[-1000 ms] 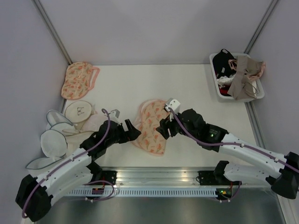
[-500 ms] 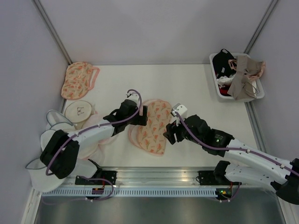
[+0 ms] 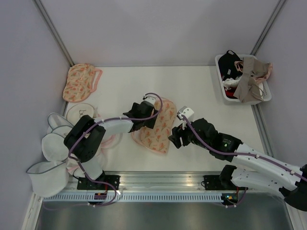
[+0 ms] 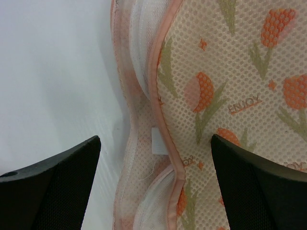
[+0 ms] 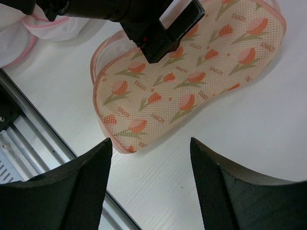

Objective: Unzip the laundry bag and remove the bra

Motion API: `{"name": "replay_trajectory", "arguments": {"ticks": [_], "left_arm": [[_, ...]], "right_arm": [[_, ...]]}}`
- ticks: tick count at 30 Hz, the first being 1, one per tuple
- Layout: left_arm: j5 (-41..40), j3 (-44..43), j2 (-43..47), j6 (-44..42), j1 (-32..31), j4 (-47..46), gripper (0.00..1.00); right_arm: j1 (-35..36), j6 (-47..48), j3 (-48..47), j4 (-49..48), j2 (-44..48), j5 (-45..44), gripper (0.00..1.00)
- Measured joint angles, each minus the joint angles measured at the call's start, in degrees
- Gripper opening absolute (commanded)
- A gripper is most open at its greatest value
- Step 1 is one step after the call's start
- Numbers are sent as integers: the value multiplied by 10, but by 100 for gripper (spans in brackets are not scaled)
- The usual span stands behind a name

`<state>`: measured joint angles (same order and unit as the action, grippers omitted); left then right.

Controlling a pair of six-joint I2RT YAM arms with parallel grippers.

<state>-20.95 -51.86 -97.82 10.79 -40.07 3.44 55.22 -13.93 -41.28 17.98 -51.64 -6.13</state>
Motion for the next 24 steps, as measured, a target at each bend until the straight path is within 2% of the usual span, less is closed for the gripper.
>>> {"name": "replay_trajectory", "arguments": {"ticks": [10,12,15,16,18,19,24], "left_arm": [[11,-35,-38,-10,-2,3,79],[19,-45,-48,-10,0,2,71],[38,-58,-61,-5,7,2,50],[46,-62,-64,-2,10,2,38],[56,-66,-68,4,16,5,20],[60,-67,-68,6,19,7,2],[63,-75,-70,9,31,25,2]], "right_arm": [[0,0,0,3,12,-3,64],[0,0,0,6,12,-3,63],[0,0,0,8,12,-4,60],[0,0,0,8,12,-4,59],[0,0,0,10,14,-5,58],[0,-1,0,10,14,-5,57],[0,-1,0,12,18,-13,56]]}}
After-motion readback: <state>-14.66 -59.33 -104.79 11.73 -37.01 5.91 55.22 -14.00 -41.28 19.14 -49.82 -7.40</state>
